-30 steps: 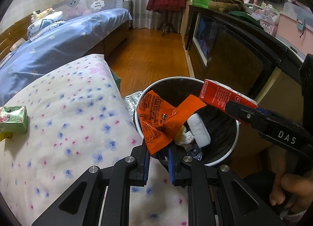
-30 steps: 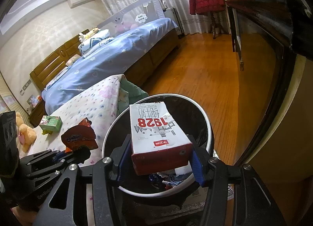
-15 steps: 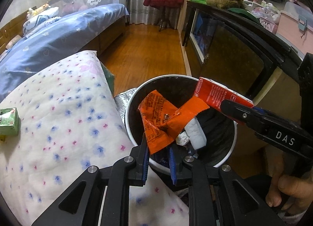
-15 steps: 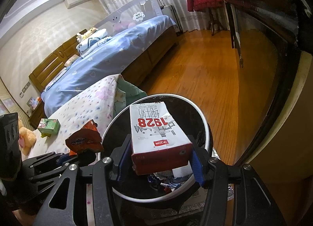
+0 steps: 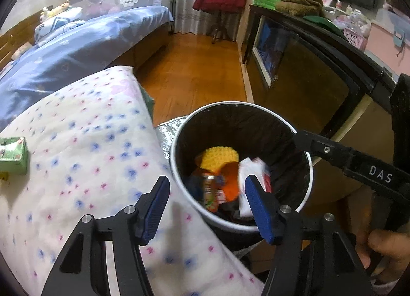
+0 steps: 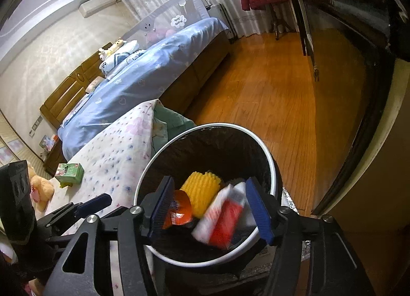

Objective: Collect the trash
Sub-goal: 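Carry the wrapper and carton over the bin and open both tools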

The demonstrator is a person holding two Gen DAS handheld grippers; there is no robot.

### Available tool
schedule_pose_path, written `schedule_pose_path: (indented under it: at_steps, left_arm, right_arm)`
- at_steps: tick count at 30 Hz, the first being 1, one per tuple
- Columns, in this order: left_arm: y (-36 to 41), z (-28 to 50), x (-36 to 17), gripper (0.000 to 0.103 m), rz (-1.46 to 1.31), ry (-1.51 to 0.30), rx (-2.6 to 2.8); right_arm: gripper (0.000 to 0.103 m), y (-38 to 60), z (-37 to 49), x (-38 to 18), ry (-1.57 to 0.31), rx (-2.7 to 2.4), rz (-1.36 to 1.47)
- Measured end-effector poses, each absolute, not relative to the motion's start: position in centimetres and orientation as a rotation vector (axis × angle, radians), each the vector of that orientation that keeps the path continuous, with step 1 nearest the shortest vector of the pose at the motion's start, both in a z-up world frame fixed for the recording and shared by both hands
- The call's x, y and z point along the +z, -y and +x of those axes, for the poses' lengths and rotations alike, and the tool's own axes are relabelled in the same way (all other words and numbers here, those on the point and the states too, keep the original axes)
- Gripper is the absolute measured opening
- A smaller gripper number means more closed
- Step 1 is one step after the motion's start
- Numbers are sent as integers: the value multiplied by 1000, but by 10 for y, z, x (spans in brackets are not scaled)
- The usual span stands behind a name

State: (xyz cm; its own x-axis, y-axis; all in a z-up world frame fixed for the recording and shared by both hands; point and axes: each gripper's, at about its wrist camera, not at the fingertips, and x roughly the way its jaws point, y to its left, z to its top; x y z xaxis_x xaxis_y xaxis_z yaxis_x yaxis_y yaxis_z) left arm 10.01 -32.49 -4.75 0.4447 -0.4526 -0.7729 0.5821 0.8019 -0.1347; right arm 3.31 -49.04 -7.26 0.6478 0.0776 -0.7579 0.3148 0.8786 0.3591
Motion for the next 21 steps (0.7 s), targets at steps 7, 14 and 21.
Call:
schedule_pose_path:
  at_steps: [7, 14, 21]
  left_arm:
    - [278, 87, -42, 62, 77, -873, -578]
    - [217, 75, -42, 63, 12, -859, -477]
    - [159, 62, -39, 63, -39, -848, -362]
  right_arm:
    - [74, 471, 35, -62, -847, -108, 483]
    - [79, 431, 49, -61, -857, -25, 453]
    - [80, 385, 63, -66, -890, 78, 411]
